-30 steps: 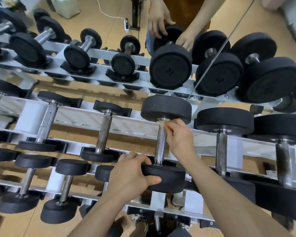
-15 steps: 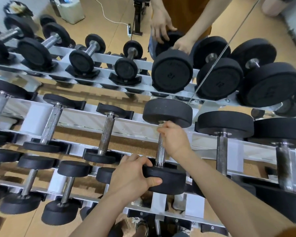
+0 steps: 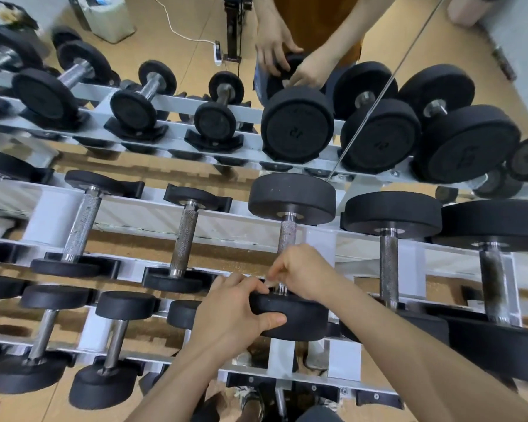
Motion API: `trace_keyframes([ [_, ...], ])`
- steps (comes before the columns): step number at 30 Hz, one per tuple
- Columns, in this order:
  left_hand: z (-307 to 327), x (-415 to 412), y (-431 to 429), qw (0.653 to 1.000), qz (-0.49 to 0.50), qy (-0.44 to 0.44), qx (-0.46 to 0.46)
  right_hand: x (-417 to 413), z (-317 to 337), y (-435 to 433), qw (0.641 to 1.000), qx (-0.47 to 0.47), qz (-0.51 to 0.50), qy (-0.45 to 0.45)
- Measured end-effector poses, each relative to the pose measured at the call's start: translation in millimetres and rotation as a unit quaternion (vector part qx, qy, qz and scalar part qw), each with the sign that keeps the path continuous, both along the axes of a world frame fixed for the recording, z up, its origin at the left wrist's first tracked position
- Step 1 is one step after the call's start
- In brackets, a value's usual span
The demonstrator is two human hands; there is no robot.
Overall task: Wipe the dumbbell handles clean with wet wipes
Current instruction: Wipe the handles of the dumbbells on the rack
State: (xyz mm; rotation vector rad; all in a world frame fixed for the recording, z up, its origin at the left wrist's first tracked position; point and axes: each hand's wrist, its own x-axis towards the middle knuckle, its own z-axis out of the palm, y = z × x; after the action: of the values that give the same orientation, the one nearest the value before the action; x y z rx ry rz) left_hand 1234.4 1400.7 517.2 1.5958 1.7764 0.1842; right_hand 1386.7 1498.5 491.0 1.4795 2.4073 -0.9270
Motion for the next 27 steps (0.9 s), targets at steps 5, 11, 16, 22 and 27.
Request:
trace_keyframes([
  [5, -2, -1, -2, 1.0, -0.002, -0.011, -0.001, 17, 0, -8, 0.93, -0.102, -0.272, 0.226],
  [11, 0, -4, 3, 0.999, -0.027, -0.011, -0.012, -13, -18, 25, 0.605, -0.076, -0.676, 0.413],
  [16, -3, -4, 7, 0.999, -0.047, -0.001, -0.014, -23, -32, 35, 0.538, -0.06, -0.723, 0.429],
  [22, -19, 1, 18, 0.997, -0.053, -0.059, -0.014, 0, -19, 13, 0.849, 0.035, -0.498, 0.172],
  [27, -22, 10, 23, 0.997, -0.038, -0.066, -0.007, -1, -5, -21, 0.967, 0.01, -0.244, -0.066],
])
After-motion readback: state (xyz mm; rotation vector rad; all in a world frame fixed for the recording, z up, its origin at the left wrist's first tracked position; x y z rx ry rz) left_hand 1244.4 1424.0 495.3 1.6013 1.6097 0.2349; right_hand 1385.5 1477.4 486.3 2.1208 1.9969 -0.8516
